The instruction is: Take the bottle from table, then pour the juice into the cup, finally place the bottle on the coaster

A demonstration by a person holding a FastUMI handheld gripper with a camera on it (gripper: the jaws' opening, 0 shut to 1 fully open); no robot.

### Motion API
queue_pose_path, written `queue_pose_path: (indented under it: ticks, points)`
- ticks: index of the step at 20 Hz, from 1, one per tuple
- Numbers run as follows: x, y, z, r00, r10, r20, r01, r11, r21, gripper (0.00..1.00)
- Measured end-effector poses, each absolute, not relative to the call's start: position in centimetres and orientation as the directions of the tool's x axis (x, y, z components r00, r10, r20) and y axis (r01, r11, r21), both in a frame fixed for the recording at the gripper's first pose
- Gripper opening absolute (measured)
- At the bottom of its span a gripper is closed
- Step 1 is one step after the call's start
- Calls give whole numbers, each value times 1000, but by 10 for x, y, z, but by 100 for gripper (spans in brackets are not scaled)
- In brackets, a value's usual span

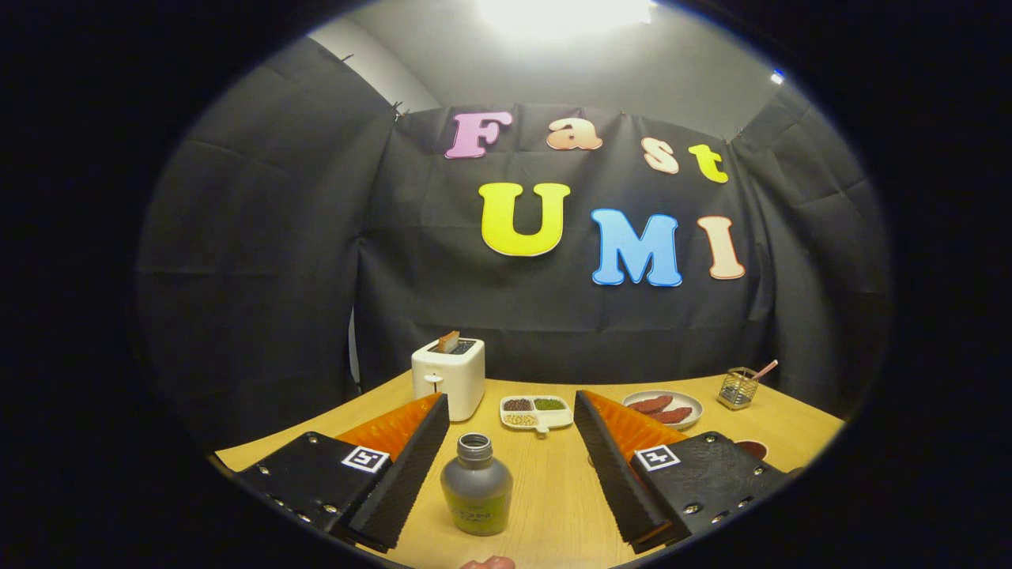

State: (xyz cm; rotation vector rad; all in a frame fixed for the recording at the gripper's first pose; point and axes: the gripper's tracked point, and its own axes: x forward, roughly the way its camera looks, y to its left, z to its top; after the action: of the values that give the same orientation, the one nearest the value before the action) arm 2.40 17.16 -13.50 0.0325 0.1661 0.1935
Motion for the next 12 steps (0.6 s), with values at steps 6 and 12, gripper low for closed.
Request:
queue_pose_path:
  ticks: [6,12]
  points:
    - [25,186,-182,947,196,-254,-187,981,59,97]
    - [25,200,-224,922,203,-331,-192,979,66,98]
